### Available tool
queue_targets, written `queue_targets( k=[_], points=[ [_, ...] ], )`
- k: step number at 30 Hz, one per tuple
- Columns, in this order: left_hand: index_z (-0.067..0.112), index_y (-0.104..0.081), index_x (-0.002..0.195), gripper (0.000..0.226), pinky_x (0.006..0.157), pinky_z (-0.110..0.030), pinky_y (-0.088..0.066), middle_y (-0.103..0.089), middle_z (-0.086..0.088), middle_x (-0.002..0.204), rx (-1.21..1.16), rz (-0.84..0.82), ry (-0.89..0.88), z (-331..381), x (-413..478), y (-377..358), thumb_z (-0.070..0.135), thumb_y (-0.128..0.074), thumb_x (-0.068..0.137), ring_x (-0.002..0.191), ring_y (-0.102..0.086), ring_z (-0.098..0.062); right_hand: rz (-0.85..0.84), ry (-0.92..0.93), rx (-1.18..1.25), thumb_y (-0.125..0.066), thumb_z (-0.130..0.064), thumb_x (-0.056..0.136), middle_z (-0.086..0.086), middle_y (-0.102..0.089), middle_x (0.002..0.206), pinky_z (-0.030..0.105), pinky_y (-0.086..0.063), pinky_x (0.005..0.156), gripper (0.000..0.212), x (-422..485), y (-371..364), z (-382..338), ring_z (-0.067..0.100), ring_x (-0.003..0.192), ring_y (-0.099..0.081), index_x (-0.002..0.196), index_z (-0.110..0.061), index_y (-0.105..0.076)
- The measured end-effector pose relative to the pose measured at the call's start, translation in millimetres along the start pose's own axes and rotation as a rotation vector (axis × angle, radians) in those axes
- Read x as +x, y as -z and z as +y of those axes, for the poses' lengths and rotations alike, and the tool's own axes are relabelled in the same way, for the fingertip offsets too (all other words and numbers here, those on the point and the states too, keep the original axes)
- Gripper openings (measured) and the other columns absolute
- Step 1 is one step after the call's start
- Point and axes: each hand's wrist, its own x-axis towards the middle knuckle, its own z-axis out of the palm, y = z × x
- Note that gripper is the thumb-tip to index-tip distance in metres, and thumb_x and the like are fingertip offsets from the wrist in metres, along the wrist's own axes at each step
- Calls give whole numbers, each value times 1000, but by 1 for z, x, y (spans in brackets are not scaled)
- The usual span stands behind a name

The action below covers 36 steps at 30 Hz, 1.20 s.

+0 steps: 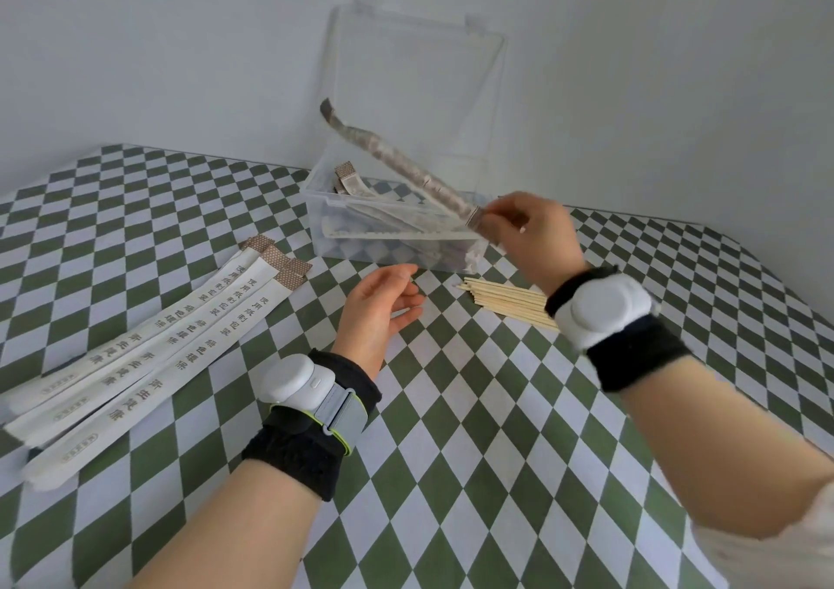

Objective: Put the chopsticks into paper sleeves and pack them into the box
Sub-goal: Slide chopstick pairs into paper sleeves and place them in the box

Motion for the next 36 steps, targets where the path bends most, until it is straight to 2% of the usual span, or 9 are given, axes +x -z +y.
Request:
queue_targets(
  k=[9, 11, 16, 18, 20, 23, 28, 33, 36],
  points=[
    [14, -64, 93, 19, 72, -27, -51, -56, -3, 77, -72, 38, 25, 0, 4, 4, 22, -47, 96, 76, -59, -16, -185, 2, -376, -60, -20, 82, -6, -59, 76, 24, -38, 61, 8, 78, -7, 13, 14, 75, -52, 86, -22, -68],
    [14, -63, 94, 19, 73, -28, -51, -56, -3, 77, -68, 37, 25, 0, 5, 4, 23, -47, 96, 76, -58, -16, -246, -9, -444, -60, -26, 84, -4, -63, 79, 27, -42, 72, 9, 82, -13, 16, 19, 81, -57, 85, -22, -67],
    [14, -62, 95, 20, 73, -28, -50, -56, -3, 79, -47, 50, 23, 0, 5, 3, 25, -45, 97, 77, -57, -15, -362, -68, -624, -20, -50, 97, 7, -54, 62, 36, -17, 103, 69, 75, -20, 12, 22, 78, -46, 67, -2, -61],
    [14, -62, 95, 21, 73, -28, -49, -56, -3, 79, -39, 53, 23, 0, 5, 4, 26, -45, 97, 77, -57, -15, -352, -39, -637, -14, -48, 98, 1, -45, 49, 42, -10, 111, 71, 69, -25, 11, 17, 67, -48, 48, -8, -46],
    [15, -63, 95, 22, 73, -27, -49, -56, -2, 79, -36, 56, 22, 0, 5, 4, 26, -44, 98, 76, -57, -15, -336, -28, -585, -13, -47, 98, -3, -43, 46, 43, -5, 113, 73, 66, -25, 8, 17, 73, -55, 53, -8, -56],
    [15, -63, 94, 22, 73, -27, -49, -56, -2, 78, -39, 66, 23, 0, 5, 4, 26, -44, 98, 75, -57, -14, -175, -2, -379, -19, -40, 100, -10, -48, 44, 41, -13, 113, 62, 60, -12, 6, 11, 80, -57, 89, -12, -73],
    [17, -62, 94, 22, 73, -26, -49, -55, -1, 79, -13, 103, 10, 2, 3, 3, 27, -43, 99, 75, -57, -13, 109, 48, 14, -32, -29, 100, -15, -59, 68, 31, -45, 78, 42, 3, -6, 2, 0, 69, -56, 91, -13, -70],
    [15, -62, 90, 17, 65, -21, -53, -57, 0, 76, -11, 164, 19, 8, -5, 3, 20, -47, 97, 71, -57, -12, -147, -215, -20, -42, -31, 96, 4, -65, 97, 31, -46, 78, 27, -63, -38, 25, 17, 86, -58, 100, -16, -63],
    [13, -62, 90, 9, 73, -22, -52, -59, -1, 77, 54, 185, 9, 22, -16, 12, 14, -54, 94, 72, -58, -13, -228, -162, -57, -47, -23, 94, 2, -61, 104, 24, -37, 80, 21, -87, -43, 37, 16, 95, -51, 103, -15, -64]
  ],
)
